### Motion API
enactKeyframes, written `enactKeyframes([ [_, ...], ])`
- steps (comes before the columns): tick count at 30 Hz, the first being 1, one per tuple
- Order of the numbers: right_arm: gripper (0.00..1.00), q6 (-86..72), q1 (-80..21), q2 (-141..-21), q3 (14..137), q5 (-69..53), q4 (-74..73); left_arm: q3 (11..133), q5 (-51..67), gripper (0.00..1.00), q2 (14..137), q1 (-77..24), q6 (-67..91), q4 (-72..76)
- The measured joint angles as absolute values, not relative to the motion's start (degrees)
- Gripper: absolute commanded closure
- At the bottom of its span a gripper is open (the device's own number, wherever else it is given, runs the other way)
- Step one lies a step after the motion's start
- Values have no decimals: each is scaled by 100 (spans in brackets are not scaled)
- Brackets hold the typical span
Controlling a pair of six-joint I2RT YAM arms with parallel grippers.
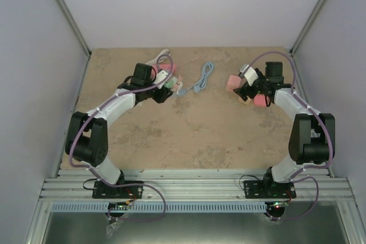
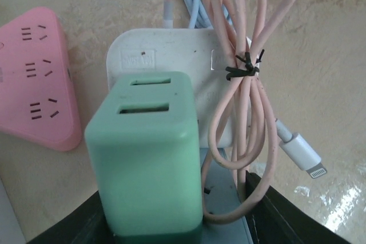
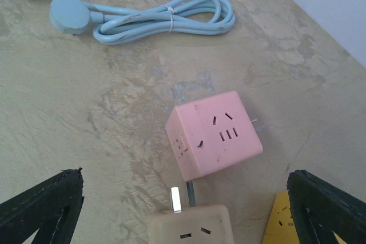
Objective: Pull the plug off the socket
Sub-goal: Place the socket at the center of the board.
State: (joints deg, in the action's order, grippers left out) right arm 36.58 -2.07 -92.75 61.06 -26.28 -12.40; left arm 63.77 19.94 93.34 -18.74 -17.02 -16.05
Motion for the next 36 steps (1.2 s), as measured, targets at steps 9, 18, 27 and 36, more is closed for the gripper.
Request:
enactKeyframes([
  [9,2,3656,-207,-9273,6106,-2630,-1240,6368,1992,63,9371,-1870,-2093,-1990],
  [18,2,3636,-207,-9273,6106,-2630,-1240,6370,2047,60,9620,-1863,-2445,-2318],
  [27,2,3632,-207,-9273,6106,-2633,-1240,6434,2248,58,9942,-1896,-2499,-2484],
  [36,2,3632,-207,-9273,6106,-2633,-1243,6530,2303,51,10241,-2038,-2497,-2528],
])
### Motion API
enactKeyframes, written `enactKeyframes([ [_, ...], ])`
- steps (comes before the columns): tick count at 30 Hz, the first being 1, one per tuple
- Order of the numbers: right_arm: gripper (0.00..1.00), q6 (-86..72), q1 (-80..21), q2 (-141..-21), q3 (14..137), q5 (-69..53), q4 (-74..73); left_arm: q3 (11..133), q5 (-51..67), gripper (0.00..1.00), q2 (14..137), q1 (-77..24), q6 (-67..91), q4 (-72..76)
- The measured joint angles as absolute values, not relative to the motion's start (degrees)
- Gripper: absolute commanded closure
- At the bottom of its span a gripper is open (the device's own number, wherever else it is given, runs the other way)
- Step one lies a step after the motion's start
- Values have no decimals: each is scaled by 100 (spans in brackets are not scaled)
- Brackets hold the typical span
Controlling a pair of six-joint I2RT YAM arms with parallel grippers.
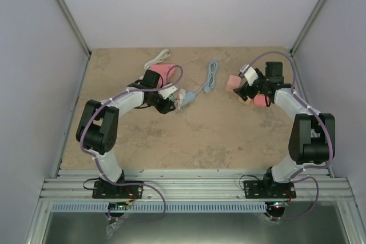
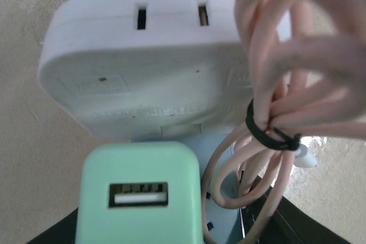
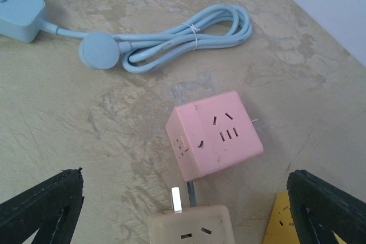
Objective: Pull the plug off the socket
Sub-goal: Place the socket at the center of the board.
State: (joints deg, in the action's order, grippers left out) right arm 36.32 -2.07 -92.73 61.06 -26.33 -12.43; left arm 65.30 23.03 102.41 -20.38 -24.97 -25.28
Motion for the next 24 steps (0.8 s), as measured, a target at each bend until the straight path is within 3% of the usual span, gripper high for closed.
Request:
enactKeyframes([
  [11,2,3640,-207,-9251,6106,-2685,-1240,6530,2196,40,10571,-2252,-2536,-2585],
  [15,2,3712,-207,-9223,6104,-2836,-1245,6528,2191,30,10595,-2274,-2578,-2580],
  [21,2,4379,-292,-8897,5854,-3417,-1247,6399,2115,1,10473,-2272,-2674,-2519],
  [24,2,4954,-486,-8761,5863,-3715,-1361,6265,2064,0,10206,-2274,-2703,-2510],
])
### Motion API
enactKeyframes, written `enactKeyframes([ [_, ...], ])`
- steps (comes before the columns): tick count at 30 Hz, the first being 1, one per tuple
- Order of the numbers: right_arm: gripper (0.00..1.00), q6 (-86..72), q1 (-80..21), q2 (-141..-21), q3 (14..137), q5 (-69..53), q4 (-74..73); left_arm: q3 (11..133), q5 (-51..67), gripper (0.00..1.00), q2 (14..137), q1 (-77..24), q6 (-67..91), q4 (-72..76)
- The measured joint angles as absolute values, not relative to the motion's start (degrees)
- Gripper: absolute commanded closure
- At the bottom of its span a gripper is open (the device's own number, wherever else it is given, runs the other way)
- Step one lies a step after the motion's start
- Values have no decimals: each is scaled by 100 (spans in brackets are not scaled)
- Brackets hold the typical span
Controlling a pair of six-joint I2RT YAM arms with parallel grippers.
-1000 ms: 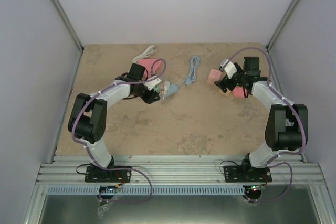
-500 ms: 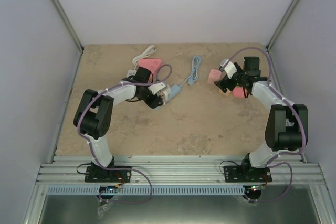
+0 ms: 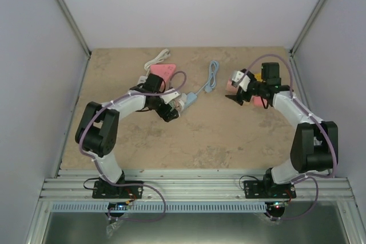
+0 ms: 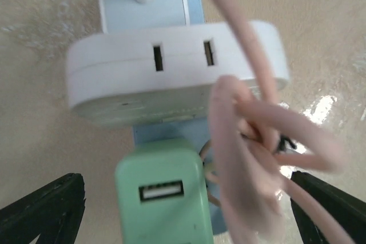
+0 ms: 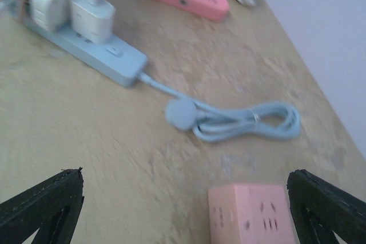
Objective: Pull the plug off the socket
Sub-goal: Place the socket at the center of the board.
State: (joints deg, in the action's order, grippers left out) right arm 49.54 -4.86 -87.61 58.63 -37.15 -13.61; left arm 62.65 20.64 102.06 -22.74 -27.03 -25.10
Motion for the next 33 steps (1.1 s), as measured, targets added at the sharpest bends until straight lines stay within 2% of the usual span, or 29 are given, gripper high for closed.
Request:
enactKeyframes([
  [8,2,6182,-1127,-9448,7175,-4158,-2456,6114,2069,1,9548,-2150,-2657,-2482],
  [18,3,6436,-2265,-10114,7382,-3769,-2727,5621,1951,10,9024,-1737,-2453,-2414],
  [33,6,7072,-2464,-12514,10038,-3341,-4331,5537,2318,16,8949,-1734,-2335,-2255],
])
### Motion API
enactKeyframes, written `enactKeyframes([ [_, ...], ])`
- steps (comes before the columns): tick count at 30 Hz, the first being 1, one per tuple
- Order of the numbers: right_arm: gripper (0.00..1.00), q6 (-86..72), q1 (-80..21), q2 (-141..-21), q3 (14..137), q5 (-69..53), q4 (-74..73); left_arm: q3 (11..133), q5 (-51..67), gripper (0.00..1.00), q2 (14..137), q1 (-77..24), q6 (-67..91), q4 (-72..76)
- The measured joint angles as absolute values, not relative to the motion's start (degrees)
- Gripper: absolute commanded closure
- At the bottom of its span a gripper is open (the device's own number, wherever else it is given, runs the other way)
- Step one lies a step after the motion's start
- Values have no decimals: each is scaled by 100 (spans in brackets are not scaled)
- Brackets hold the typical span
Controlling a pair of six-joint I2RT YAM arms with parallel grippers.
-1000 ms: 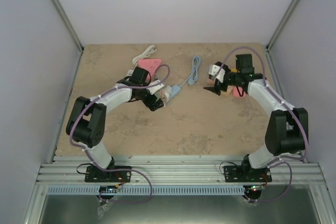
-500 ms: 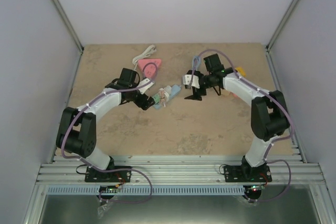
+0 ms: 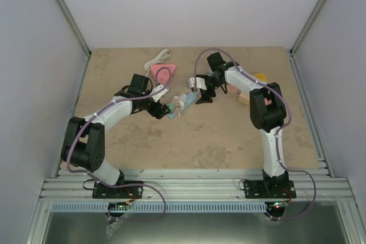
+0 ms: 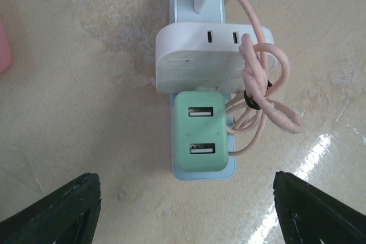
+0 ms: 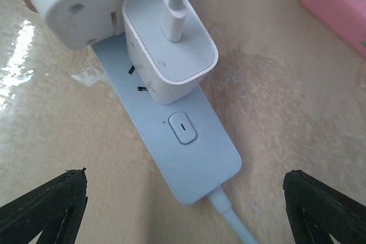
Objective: Pull the plug off the socket
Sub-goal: Place the socket at the center of the board, then remove the plug from the socket.
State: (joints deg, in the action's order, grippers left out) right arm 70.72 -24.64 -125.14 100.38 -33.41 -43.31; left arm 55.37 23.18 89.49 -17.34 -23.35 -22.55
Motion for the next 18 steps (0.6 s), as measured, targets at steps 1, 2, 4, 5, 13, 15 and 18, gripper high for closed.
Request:
enactKeyframes([
  [1,6,7083,-2488,-12652,10169,-3306,-4399,5537,2331,17,8949,-1734,-2340,-2252],
  [2,6,7091,-2504,-12774,10287,-3275,-4458,5537,2344,18,8949,-1734,-2342,-2246],
  [4,6,7096,-2539,-13008,10523,-3253,-4560,5531,2397,19,8949,-1734,-2351,-2228],
  [5,6,7107,-2556,-13107,10632,-3242,-4609,5529,2410,19,8949,-1734,-2351,-2224],
  [13,9,7343,-2650,-13780,11544,-3232,-5124,5360,2554,21,8949,-1734,-2381,-2102],
  [15,12,7432,-2670,-13869,11579,-3232,-5225,5317,2574,21,8949,-1734,-2399,-2102],
  [18,18,7542,-2705,-13961,11579,-3229,-5413,5290,2587,23,8949,-1734,-2418,-2102],
])
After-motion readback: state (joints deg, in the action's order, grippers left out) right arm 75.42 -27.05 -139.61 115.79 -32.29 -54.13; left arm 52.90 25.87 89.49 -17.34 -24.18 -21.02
